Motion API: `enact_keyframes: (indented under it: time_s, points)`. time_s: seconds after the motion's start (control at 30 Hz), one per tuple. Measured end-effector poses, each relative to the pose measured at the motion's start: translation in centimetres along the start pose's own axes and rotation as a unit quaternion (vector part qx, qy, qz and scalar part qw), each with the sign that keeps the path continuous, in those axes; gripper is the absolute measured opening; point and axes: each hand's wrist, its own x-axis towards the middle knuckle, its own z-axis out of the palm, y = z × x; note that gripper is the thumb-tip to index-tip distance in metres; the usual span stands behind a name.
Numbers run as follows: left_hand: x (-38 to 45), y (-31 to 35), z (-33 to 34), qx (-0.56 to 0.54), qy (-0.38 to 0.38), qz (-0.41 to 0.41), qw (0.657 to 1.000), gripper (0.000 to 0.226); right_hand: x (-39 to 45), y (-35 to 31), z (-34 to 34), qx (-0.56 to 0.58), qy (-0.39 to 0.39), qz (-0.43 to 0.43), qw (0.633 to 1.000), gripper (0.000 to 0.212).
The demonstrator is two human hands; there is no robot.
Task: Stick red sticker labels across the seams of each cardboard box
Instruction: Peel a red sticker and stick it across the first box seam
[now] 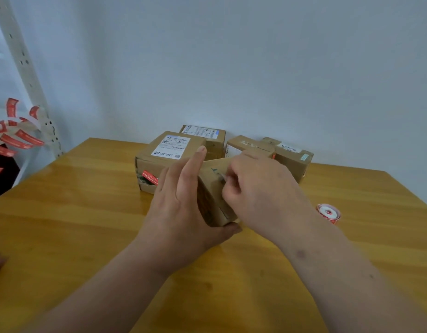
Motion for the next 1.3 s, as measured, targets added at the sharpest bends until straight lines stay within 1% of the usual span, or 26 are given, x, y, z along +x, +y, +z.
enact_keyframes:
  time_s: [0.07, 0.1, 0.17, 0.2, 0.23, 0.27, 0.33, 0.37, 0.4, 0.43, 0.47, 0.53, 0.6, 0.63, 0.67, 0.7, 0.73, 0.9, 0.97, 1.07, 1.13, 1.3]
  points:
    - [-0.1, -0.1, -0.2, -0.004, 0.000, -0.019, 1.000, 0.124, 0.0, 0.5, 0.0, 0.081, 0.006, 0.077, 0.994, 0.018]
    - [-0.2, -0.1, -0.3, -0.006, -0.003, -0.027, 1.000, 0.124, 0.0, 0.9, 0.1, 0.127, 0.013, 0.118, 0.985, 0.019]
    - [-0.3, -0.1, -0.5, -0.004, -0.010, -0.033, 0.999, 0.123, -0.2, 1.6, 0.5, 0.215, 0.030, 0.190, 0.958, 0.019]
    - [-0.4, -0.1, -0.5, -0.001, -0.014, -0.033, 0.999, 0.123, -0.2, 1.8, 0.6, 0.271, 0.039, 0.223, 0.935, 0.018]
    - [-0.4, -0.1, -0.6, 0.000, -0.018, -0.034, 0.999, 0.123, -0.2, 2.1, 0.8, 0.339, 0.051, 0.253, 0.905, 0.017]
    - [-0.4, -0.2, -0.6, -0.002, -0.022, -0.037, 0.999, 0.122, -0.2, 2.4, 0.8, 0.411, 0.065, 0.279, 0.865, 0.017]
    - [-0.4, -0.4, -0.7, -0.014, -0.028, -0.049, 0.998, 0.122, -0.1, 2.7, 0.4, 0.553, 0.082, 0.317, 0.766, 0.017]
    - [-0.5, -0.5, -0.7, -0.024, -0.031, -0.056, 0.998, 0.121, -0.2, 2.9, 0.2, 0.608, 0.085, 0.327, 0.718, 0.017]
    - [-0.6, -0.6, -0.7, -0.033, -0.036, -0.063, 0.997, 0.120, -0.3, 3.1, 0.0, 0.647, 0.089, 0.333, 0.680, 0.017]
    - [-0.7, -0.7, -0.8, -0.040, -0.042, -0.071, 0.996, 0.118, -0.4, 3.3, -0.1, 0.674, 0.093, 0.338, 0.650, 0.017]
    - [-0.8, -0.7, -0.8, -0.045, -0.050, -0.077, 0.995, 0.118, -0.5, 3.6, -0.1, 0.694, 0.098, 0.343, 0.626, 0.016]
    - [-0.9, -0.7, -0.8, -0.054, -0.071, -0.092, 0.992, 0.122, -0.8, 4.0, 0.0, 0.720, 0.103, 0.352, 0.589, 0.014]
    - [-0.9, -0.8, -0.8, -0.061, -0.095, -0.108, 0.988, 0.127, -1.1, 4.3, 0.2, 0.735, 0.105, 0.363, 0.563, 0.015]
    - [-0.8, -0.9, -0.7, -0.059, -0.103, -0.108, 0.987, 0.127, -1.2, 4.4, 0.2, 0.739, 0.104, 0.365, 0.557, 0.016]
    - [-0.7, -0.9, -0.7, -0.053, -0.110, -0.106, 0.987, 0.128, -1.2, 4.5, 0.2, 0.739, 0.101, 0.364, 0.558, 0.016]
    - [-0.6, -0.9, -0.7, -0.043, -0.116, -0.103, 0.987, 0.128, -1.1, 4.6, 0.1, 0.734, 0.098, 0.362, 0.567, 0.016]
    - [-0.4, -0.9, -0.7, -0.031, -0.122, -0.099, 0.987, 0.128, -1.0, 4.6, 0.0, 0.723, 0.095, 0.358, 0.583, 0.015]
    - [0.1, -0.2, -0.8, -0.001, -0.139, -0.091, 0.986, 0.131, -0.4, 4.4, -0.7, 0.601, 0.067, 0.341, 0.720, 0.017]
    - [0.3, 0.0, -0.8, 0.000, -0.148, -0.099, 0.984, 0.134, -0.4, 4.3, -0.8, 0.565, 0.055, 0.337, 0.751, 0.019]
    - [0.4, 0.2, -0.8, 0.007, -0.153, -0.101, 0.983, 0.132, -0.3, 4.1, -0.8, 0.534, 0.049, 0.330, 0.777, 0.020]
    - [0.5, 0.2, -0.8, 0.015, -0.155, -0.101, 0.983, 0.132, -0.2, 4.0, -0.8, 0.524, 0.046, 0.325, 0.786, 0.021]
    - [0.5, 0.0, -0.8, 0.020, -0.161, -0.104, 0.981, 0.133, 0.0, 4.0, -1.0, 0.531, 0.045, 0.328, 0.780, 0.020]
